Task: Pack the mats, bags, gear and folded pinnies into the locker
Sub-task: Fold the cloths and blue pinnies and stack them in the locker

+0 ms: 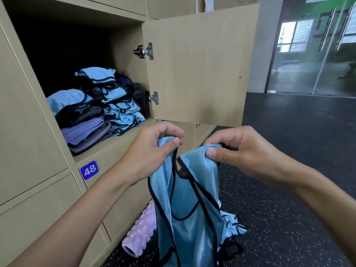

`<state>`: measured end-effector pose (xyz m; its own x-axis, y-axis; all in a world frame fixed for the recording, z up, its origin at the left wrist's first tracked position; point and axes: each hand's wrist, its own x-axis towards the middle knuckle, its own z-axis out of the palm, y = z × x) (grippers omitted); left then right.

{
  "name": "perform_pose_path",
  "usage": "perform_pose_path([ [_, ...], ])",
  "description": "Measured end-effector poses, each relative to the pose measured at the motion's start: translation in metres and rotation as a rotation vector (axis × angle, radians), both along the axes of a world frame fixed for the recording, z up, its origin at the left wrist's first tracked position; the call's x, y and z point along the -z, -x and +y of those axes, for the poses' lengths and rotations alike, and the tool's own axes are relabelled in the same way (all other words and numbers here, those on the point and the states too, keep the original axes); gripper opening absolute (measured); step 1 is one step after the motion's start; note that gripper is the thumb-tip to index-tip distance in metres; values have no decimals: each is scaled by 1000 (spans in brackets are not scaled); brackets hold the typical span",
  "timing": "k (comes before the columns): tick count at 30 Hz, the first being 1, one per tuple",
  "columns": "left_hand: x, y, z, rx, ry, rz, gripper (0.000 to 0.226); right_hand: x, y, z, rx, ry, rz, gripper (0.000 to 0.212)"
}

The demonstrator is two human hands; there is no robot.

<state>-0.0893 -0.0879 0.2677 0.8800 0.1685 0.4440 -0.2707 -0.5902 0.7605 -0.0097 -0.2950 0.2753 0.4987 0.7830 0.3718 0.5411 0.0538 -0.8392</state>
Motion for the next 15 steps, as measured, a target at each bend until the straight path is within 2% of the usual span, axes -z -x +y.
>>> perform_pose_path([
  [2, 1, 1, -5, 70, 13, -3, 15, 3, 5, 4, -57, 28, 17, 12],
  [6, 3, 0, -14, 129, 36, -87, 17, 20, 6, 20, 91, 14, -90, 6],
  [12, 1, 0, -20, 185, 145, -102, 16, 25, 13, 27, 96, -23, -36, 8],
  [15, 1, 0, -16, 160, 152, -113, 12, 23, 10, 26, 193, -44, -35, 15],
])
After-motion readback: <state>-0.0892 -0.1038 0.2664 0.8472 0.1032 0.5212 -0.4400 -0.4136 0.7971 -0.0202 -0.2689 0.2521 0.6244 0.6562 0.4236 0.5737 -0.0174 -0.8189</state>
